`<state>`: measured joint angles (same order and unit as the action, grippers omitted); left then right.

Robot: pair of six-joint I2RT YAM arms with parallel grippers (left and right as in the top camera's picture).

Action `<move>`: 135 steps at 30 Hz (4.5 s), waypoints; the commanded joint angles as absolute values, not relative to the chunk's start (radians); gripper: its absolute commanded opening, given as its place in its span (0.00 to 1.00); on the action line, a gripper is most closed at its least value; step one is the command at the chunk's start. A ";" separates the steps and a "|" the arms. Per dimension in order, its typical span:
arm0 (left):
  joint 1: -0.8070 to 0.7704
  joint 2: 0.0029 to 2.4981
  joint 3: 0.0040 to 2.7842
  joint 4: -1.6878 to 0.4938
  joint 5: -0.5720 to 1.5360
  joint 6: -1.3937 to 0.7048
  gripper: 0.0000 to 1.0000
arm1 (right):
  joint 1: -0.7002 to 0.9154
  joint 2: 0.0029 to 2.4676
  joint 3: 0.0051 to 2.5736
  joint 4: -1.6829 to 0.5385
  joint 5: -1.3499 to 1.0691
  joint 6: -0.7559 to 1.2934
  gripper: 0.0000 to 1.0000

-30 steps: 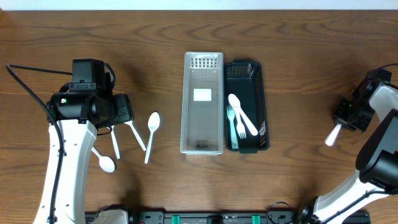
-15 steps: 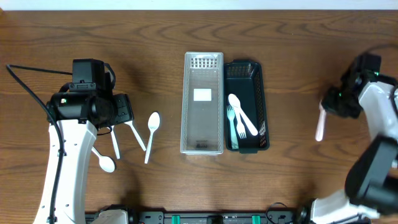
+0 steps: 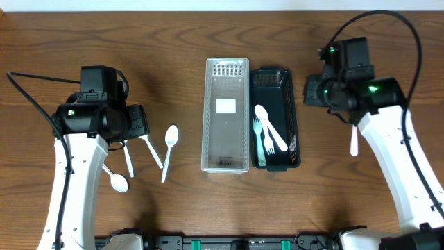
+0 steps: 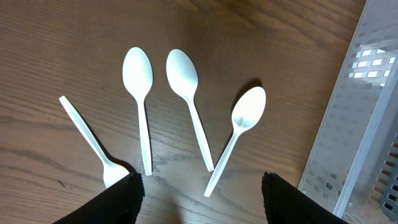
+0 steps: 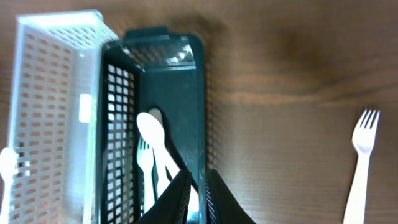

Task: Pack container
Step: 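Lift the fork and hold it above the table, then carry the fork left and drop it into the dark green tray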

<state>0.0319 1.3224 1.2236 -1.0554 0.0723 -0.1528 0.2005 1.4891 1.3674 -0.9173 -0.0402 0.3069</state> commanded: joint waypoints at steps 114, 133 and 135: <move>0.031 1.324 1.241 -1.062 0.071 -0.146 0.64 | 0.383 1.758 1.556 -0.995 -0.001 0.258 0.01; 0.031 1.324 1.241 -1.065 0.071 -0.146 0.64 | 0.420 1.973 1.557 -0.993 -0.008 0.245 0.41; 0.031 1.324 1.241 -1.071 0.071 -0.146 0.64 | 0.419 1.958 1.560 -0.991 -0.004 0.242 0.42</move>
<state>0.0319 1.3224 1.2236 -1.0618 0.0723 -0.1524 0.4046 1.9850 1.5581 -0.9951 -0.0086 0.2485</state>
